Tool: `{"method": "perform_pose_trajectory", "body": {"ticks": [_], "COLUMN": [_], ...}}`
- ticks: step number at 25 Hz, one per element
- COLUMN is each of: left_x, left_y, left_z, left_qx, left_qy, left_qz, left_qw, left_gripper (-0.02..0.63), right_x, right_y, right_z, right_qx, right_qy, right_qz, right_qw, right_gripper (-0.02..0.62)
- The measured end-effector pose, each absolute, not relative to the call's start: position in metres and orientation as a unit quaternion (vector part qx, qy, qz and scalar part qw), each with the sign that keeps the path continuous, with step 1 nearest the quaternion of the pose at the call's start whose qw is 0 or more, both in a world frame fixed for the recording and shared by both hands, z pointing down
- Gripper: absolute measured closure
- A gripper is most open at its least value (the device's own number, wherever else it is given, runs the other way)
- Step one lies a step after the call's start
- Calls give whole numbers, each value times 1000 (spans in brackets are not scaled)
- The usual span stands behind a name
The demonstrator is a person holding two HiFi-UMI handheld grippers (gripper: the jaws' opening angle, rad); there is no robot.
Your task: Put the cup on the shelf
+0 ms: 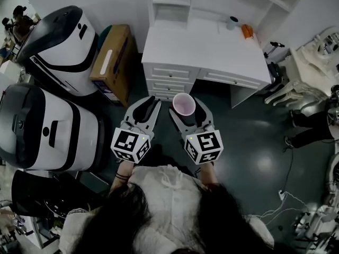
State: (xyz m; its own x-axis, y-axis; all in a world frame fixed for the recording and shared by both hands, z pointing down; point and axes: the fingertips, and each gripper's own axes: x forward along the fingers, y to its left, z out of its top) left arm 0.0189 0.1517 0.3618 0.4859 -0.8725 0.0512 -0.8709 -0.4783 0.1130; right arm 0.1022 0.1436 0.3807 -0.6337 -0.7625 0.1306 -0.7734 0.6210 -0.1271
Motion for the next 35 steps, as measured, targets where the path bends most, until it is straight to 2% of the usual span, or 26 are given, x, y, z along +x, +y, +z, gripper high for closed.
{"method": "perform_pose_trajectory", "body": {"ticks": [18, 35], "left_x": [38, -31], "left_y": [154, 14], "left_z": [379, 376], "left_qx": [855, 868], "left_qy": [-513, -492], "left_qz": [19, 12], "left_qw": [68, 59], "left_gripper": [525, 525], "right_x": [113, 47], "right_y": [147, 9], "right_z": [406, 409], "right_qx": [406, 428], "right_qy": [-907, -896], "right_qz": [101, 100], "right_qw": [49, 55], "right_gripper": [252, 252]}}
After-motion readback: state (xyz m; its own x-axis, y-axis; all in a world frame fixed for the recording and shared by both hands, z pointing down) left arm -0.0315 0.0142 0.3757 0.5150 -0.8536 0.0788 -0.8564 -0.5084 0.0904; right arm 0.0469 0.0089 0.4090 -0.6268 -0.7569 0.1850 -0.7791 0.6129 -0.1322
